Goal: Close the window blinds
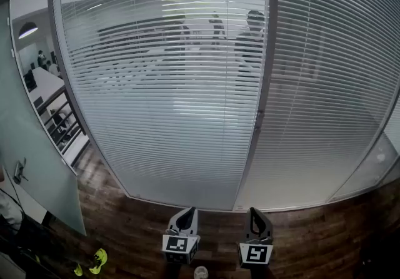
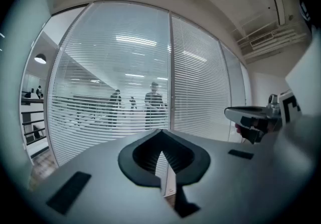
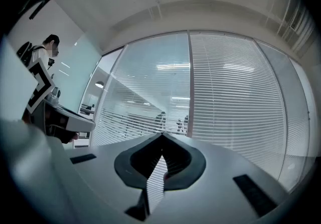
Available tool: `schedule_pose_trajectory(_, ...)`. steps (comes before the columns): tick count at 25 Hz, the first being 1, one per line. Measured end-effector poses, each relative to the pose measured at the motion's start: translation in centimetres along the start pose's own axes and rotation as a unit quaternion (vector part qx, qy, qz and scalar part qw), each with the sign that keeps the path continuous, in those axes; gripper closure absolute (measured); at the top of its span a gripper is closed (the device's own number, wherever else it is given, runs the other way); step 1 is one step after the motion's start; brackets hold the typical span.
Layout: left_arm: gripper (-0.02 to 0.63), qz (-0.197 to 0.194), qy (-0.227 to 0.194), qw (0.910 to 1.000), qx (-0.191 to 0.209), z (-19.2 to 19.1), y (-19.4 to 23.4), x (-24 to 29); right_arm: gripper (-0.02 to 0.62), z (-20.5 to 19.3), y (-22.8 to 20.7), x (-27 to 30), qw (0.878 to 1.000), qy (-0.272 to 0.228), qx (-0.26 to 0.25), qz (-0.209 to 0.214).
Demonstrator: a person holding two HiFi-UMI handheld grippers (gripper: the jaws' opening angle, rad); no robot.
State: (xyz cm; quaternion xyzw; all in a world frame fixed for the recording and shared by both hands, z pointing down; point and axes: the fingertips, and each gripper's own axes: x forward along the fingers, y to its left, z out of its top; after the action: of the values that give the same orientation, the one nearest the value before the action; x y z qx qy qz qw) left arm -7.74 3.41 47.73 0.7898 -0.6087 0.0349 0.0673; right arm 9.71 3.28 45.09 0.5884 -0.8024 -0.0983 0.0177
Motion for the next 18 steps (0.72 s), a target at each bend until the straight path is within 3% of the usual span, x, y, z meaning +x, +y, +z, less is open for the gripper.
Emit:
schedule_pose_trajectory(5, 0.606, 0.023, -0.006, 0.9997, 0.005, 0.7, 2.5, -0.5, 0.595, 0.0, 1.1, 1.1, 1.0, 0.011, 0.016, 0.001)
schedule_pose_trajectory(15, 0.606, 0.03, -0.006, 0.9995, 0.001, 0.7, 3.0, -1.1, 0.595, 0.3, 2.1, 1.1, 1.0, -0.008, 0.013, 0.013)
schedule_pose_trajectory(18, 0.606, 0.029, -0.014, 0.9994, 0.009, 1.4, 3.1, -1.0, 0.595, 0.0, 1.7, 1.1, 1.0, 0.011, 0.017, 0.001)
